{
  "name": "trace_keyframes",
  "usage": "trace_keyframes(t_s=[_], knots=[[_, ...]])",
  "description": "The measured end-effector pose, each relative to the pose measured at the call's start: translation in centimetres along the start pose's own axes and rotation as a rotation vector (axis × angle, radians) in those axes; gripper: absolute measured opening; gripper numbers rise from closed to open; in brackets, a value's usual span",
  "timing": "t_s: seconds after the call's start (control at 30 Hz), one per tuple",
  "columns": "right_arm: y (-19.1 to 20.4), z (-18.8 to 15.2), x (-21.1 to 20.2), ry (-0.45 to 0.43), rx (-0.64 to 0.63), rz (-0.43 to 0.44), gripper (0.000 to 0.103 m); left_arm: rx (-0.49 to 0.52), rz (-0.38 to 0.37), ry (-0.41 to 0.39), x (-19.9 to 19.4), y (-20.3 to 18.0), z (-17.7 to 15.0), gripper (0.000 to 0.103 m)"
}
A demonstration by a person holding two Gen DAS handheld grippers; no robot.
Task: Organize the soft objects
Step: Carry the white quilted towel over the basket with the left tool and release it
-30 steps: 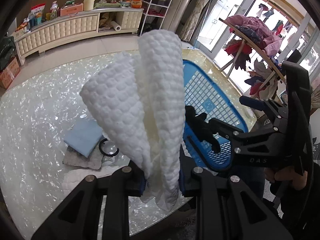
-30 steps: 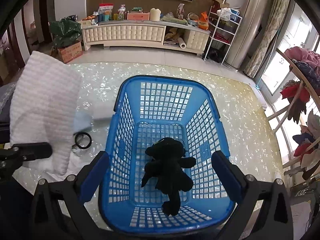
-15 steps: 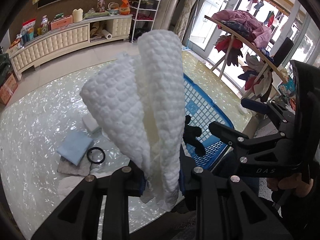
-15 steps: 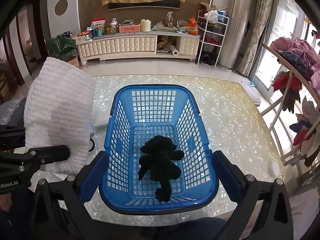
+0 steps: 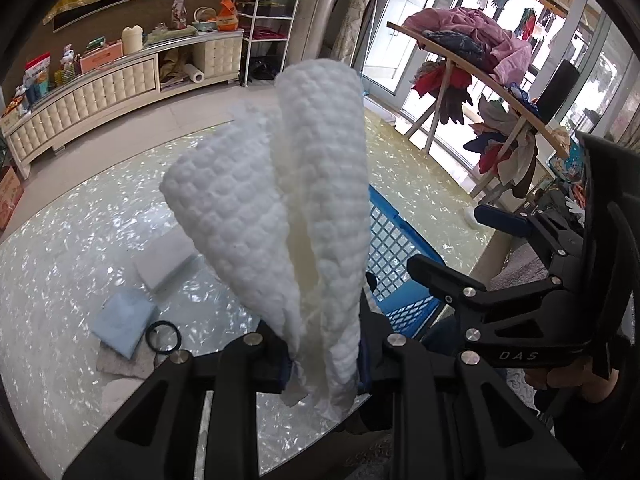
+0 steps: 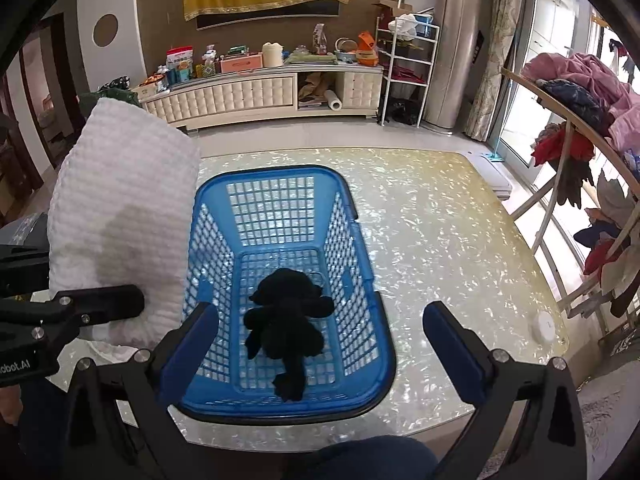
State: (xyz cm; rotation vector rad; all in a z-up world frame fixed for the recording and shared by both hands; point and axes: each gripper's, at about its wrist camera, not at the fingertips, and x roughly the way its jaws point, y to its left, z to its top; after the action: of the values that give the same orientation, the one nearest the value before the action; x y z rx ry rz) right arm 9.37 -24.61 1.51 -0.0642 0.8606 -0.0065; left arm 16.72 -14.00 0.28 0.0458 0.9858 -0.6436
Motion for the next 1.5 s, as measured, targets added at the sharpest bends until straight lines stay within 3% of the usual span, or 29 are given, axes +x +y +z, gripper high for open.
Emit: trace_keyframes(t_s=[0.9, 1.5], knots=[[-1.6, 1.9, 6.1, 0.09, 0.028, -0.016, 0.102, -0.005, -0.049, 0.132, 9.2, 1.5, 3.9, 0.025], [-2.0, 1.9, 6.4, 0.111, 0.077, -0.01, 0.102, 0.073, 0.01, 0.148, 12.0, 1.0, 5.1, 0.029]])
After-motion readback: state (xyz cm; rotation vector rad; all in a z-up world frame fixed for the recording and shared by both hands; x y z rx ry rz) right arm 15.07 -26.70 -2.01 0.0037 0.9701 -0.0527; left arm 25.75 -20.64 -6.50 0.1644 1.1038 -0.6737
